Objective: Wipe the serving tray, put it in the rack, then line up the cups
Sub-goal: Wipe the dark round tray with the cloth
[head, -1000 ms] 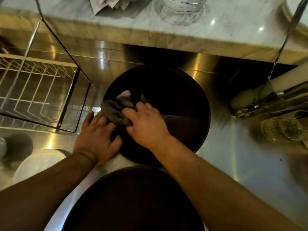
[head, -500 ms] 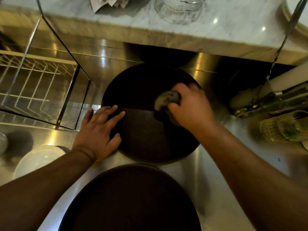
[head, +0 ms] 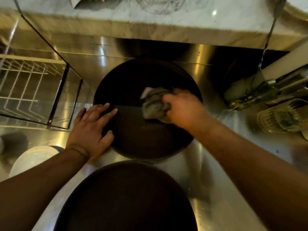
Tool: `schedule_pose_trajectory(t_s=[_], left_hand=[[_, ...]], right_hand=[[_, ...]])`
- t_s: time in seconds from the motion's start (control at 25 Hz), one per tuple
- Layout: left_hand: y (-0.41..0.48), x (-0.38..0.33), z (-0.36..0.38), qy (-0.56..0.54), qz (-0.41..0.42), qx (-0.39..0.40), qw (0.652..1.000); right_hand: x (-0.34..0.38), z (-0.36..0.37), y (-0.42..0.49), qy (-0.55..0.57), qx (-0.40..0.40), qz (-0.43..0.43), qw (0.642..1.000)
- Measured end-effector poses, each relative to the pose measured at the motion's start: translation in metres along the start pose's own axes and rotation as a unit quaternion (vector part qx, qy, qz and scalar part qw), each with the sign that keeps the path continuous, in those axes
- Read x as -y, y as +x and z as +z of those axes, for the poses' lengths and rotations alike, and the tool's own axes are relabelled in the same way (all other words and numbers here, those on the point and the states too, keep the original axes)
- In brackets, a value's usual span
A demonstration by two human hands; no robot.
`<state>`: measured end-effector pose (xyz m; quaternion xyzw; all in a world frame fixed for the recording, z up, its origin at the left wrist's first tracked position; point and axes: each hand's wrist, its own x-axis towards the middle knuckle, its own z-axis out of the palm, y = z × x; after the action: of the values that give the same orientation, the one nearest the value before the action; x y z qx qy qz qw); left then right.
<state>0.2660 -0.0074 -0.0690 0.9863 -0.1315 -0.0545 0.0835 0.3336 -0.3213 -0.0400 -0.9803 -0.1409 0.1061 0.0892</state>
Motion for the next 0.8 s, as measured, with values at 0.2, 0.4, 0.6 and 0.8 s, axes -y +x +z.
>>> schedule_pose_trajectory(t_s=[0.2,0.4,0.6,0.8], left_hand=[[-0.001,0.001,0.001,0.006,0.0,-0.008,1.0],[-0.002,0.004,0.002,0.018,0.01,-0.009,1.0],[-0.003,0.007,0.002,-0.012,0.018,-0.016,1.0],[-0.007,0.01,0.003,-0.092,-0.122,-0.087,0.984]], right_hand=[[-0.043,-0.02,-0.012,-0.139,-0.006,0.038,0.989],[0.03,0.011,-0.078,0.077,0.022,0.01,0.997],[0.13,0.031,-0.072,0.179,0.065,-0.03,0.981],[0.099,0.017,-0.068,0.032,0.055,-0.085,0.994]])
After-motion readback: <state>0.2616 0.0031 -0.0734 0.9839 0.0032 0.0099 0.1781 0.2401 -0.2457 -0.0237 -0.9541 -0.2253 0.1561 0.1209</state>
